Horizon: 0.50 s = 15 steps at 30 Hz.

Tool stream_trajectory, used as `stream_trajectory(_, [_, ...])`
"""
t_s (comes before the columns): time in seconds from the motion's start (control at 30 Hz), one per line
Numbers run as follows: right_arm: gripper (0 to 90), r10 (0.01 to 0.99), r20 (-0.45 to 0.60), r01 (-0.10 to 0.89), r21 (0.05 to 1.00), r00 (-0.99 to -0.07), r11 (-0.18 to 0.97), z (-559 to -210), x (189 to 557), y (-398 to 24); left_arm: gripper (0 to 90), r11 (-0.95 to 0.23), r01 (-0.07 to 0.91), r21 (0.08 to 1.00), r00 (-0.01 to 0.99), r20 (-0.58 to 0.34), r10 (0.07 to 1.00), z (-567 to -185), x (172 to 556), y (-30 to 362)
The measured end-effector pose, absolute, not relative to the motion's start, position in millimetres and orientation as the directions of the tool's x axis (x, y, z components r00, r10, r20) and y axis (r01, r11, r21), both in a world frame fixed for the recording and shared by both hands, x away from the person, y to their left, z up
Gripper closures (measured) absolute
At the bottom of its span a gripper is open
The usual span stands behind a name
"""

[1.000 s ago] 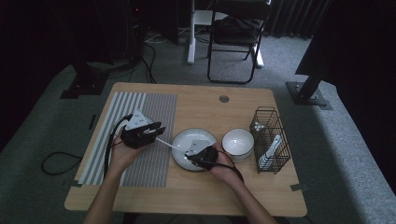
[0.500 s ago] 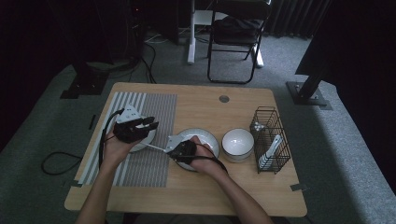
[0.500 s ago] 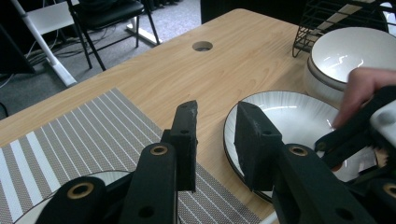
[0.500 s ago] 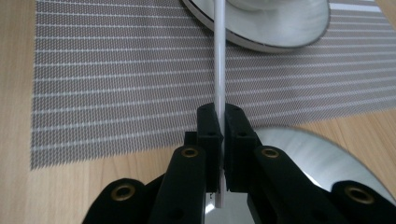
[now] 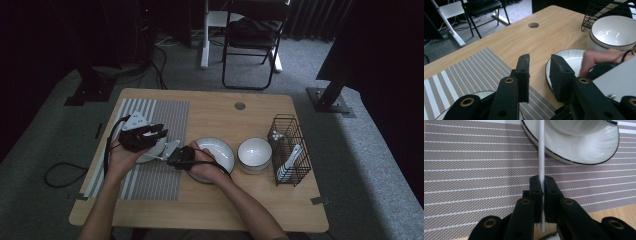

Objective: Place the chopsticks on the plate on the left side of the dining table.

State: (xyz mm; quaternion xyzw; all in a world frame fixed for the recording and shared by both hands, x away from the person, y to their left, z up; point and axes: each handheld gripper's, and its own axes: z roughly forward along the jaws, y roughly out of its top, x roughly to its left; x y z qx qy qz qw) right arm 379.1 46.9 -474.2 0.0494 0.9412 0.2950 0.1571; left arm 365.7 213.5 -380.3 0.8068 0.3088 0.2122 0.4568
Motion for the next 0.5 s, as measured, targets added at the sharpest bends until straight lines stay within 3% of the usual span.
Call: stream_trajectory(0.5, [86.4,0.177,-0.246,0.012,0.554,-0.953,0.833,-482.6,389.4,67.2,70.5,-0.382,0.323,0.866,0.706,0.048,0.707,-383.1,370.1,219.0])
